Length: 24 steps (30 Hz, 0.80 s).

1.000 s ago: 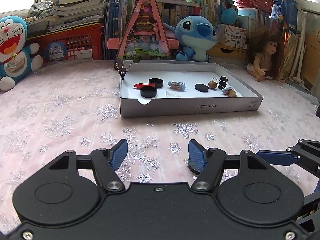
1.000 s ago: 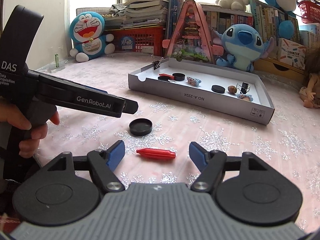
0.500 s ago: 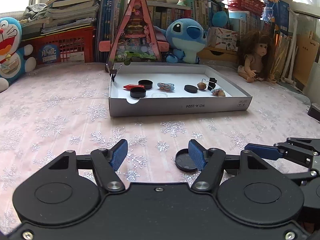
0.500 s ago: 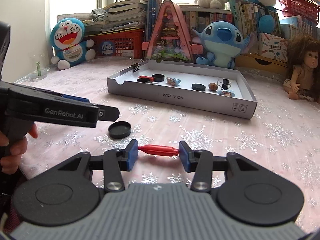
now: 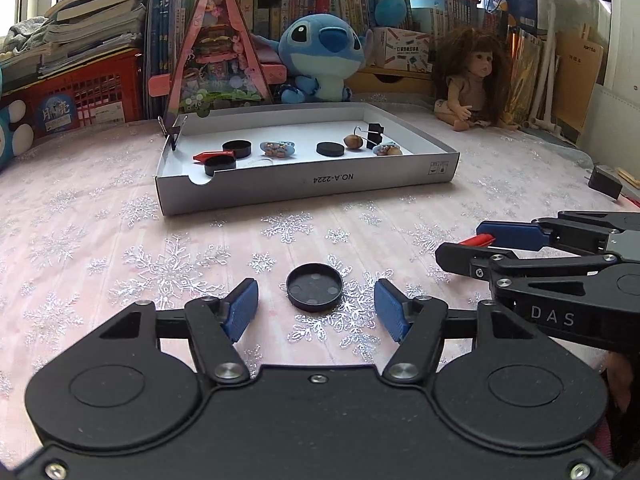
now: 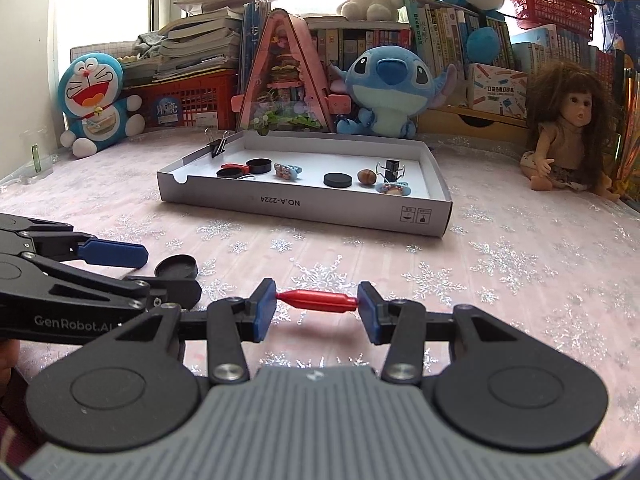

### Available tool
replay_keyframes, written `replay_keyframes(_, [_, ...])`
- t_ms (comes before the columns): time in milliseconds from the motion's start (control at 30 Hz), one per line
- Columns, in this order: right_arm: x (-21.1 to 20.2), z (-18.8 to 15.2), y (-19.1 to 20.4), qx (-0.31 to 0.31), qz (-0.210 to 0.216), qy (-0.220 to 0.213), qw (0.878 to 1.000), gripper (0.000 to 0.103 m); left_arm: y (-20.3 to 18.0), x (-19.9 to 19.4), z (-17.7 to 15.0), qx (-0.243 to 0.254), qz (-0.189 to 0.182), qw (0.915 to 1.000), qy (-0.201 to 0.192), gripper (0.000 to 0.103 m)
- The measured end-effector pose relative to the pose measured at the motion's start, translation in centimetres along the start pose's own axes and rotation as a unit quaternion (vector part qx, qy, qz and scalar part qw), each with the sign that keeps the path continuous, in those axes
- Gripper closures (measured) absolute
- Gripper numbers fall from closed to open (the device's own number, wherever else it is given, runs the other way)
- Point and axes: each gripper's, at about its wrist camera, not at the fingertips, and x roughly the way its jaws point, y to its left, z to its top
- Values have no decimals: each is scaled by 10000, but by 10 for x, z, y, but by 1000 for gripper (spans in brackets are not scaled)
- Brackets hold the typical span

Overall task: Organize rigid objects
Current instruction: 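Grasp the black round lid with the left gripper while the right gripper grasps the red stick, then carry the black lid and red stick into the tray and open both grippers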

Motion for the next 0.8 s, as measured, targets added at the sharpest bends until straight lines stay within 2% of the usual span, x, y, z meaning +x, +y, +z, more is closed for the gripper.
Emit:
replay_keyframes(100, [0,0,0,9,1,0,10000,53,-2,3,0,22,69,10000,-37,48])
replay_keyframes(167, [0,0,1,1,-5,0,10000,53,-3,5,1,42,121,9999,-61,59])
replay_keyframes(300, [0,1,0,17,-31,-9,10000,53,-5,6,1,72,180,9998,-101,73])
replay_keyframes(567, [2,4,-3,69,-63,-25,10000,53,-4,4,6,33,262,9995,-163,73])
replay_keyframes(800, [4,15,-12,175,-116,-119,9997,53,7,-1,28,-136,341,9987,-351,73])
